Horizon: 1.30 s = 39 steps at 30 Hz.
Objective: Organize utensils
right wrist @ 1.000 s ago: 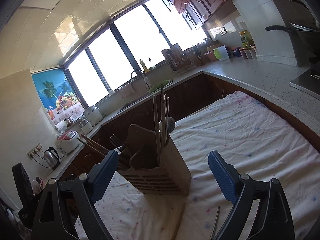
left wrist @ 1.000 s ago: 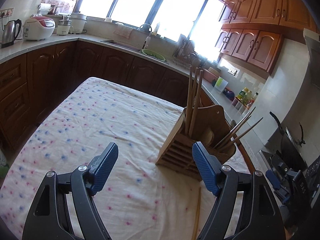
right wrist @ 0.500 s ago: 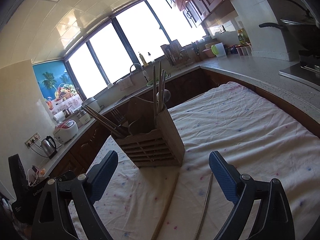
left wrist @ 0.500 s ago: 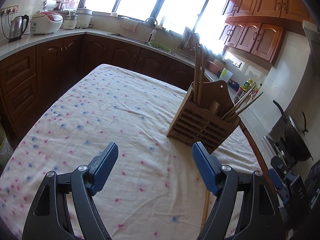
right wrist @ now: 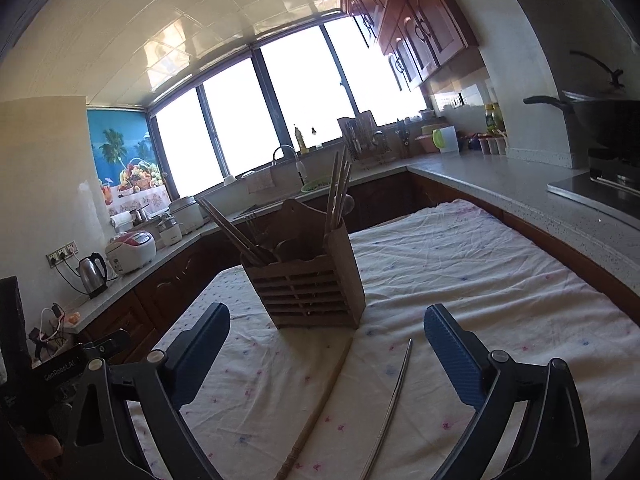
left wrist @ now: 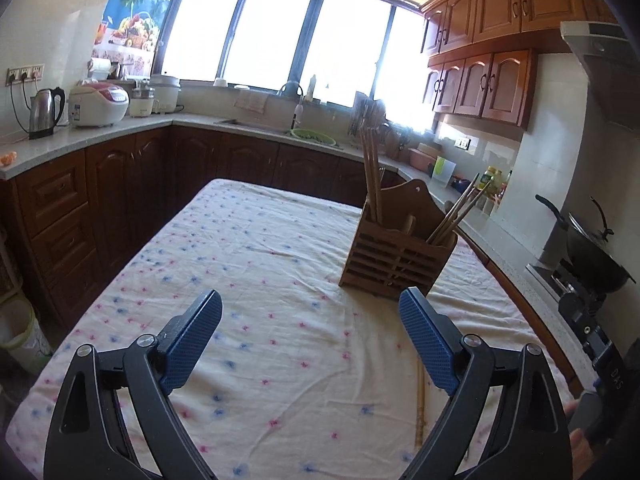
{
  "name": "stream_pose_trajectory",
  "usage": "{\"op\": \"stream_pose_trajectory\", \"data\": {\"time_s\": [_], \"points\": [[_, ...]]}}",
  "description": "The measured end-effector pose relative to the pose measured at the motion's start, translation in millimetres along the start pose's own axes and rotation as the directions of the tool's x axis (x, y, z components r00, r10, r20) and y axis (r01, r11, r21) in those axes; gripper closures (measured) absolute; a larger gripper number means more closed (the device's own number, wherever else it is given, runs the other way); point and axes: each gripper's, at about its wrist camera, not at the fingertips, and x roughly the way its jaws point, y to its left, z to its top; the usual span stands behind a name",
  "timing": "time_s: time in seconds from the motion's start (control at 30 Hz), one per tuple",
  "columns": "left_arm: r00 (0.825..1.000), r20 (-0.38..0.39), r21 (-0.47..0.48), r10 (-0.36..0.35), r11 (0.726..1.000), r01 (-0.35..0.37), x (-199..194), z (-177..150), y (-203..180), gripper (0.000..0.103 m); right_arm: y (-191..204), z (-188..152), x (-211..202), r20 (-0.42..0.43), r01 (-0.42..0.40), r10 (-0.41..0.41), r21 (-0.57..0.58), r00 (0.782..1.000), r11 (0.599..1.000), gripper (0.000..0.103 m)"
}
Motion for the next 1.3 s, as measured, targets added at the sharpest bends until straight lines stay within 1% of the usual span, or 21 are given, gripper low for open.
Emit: {"op": "stream_pose_trajectory", "data": {"time_s": [0.03,0.1,0.17,0.23,0.3,0.47,0.67,0.87,1.13,1.3], "points": [[1.0,0.026,0.014,0.008,1.0,-0.008,-7,-1,-1,0.001,6,1,-9,0.036,-0.005,0.006,-0.036,0.999,0.999,0.0],[0.997,0.071,0.037,0.028,0.999,-0.031,-18,-5,-3,0.0,18,2,-28,0.109,-0.002,0.015,-0.113,0.994,0.994,0.0],[0.996,0.085,0.058,0.041,0.997,-0.046,-22,-10,-5,0.0,27,-1,-41,0.158,0.018,0.012,-0.183,0.987,0.983,0.0],[0.996,0.08,0.067,0.05,0.996,-0.055,-21,-17,-5,0.0,30,-6,-47,0.172,0.027,0.01,-0.215,0.985,0.976,0.0],[0.997,0.061,0.073,0.05,0.996,-0.055,-18,-24,-7,0.0,28,-12,-48,0.164,0.032,0.003,-0.214,0.986,0.976,0.0],[0.997,0.025,0.112,0.07,0.991,-0.072,-10,-45,-15,0.0,10,-24,-42,0.103,0.038,-0.022,-0.162,0.994,0.986,0.0],[0.996,-0.004,0.149,0.087,0.985,-0.085,-5,-64,-22,0.0,-8,-30,-48,0.094,0.065,-0.054,-0.117,0.994,0.991,0.0],[0.996,0.005,0.16,0.094,0.983,-0.094,-8,-67,-25,0.0,-14,-36,-47,0.072,0.064,-0.057,-0.097,0.996,0.993,0.0],[0.994,0.022,0.162,0.104,0.981,-0.107,-18,-65,-26,0.0,-3,-43,-51,0.082,0.041,-0.03,-0.137,0.996,0.99,0.0],[0.993,0.02,0.165,0.119,0.979,-0.12,-20,-70,-25,0.0,-3,-48,-51,0.067,0.036,-0.027,-0.139,0.997,0.99,0.0]]}}
